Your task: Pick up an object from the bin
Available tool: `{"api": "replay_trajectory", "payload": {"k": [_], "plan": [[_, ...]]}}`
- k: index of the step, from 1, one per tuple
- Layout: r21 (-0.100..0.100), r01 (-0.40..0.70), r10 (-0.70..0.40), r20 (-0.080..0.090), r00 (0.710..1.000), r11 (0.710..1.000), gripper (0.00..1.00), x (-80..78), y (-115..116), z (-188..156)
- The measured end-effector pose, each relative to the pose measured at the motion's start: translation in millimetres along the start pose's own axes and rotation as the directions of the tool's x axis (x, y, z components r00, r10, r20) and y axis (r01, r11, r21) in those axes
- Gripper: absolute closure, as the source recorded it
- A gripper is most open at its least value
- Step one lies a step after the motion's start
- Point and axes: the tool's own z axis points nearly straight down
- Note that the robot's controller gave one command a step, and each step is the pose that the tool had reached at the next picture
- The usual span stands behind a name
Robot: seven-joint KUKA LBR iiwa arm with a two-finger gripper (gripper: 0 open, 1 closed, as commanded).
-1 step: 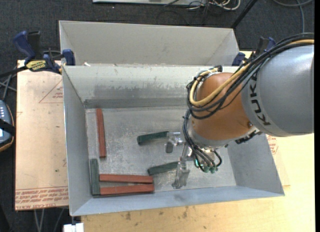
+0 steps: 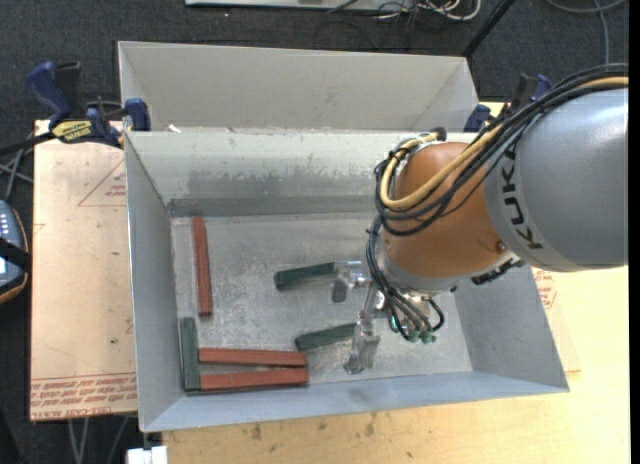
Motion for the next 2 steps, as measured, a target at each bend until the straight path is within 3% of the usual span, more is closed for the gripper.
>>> {"api": "replay_trajectory", "payload": {"k": [1, 2], "plan": [[-0.001, 0.004, -0.004, 0.007, 1.000, 1.000, 0.00, -1.0, 0, 4], [0.000, 0.155, -0.155, -0.005, 0.988, 0.988, 0.00, -52.0, -7, 21]]}}
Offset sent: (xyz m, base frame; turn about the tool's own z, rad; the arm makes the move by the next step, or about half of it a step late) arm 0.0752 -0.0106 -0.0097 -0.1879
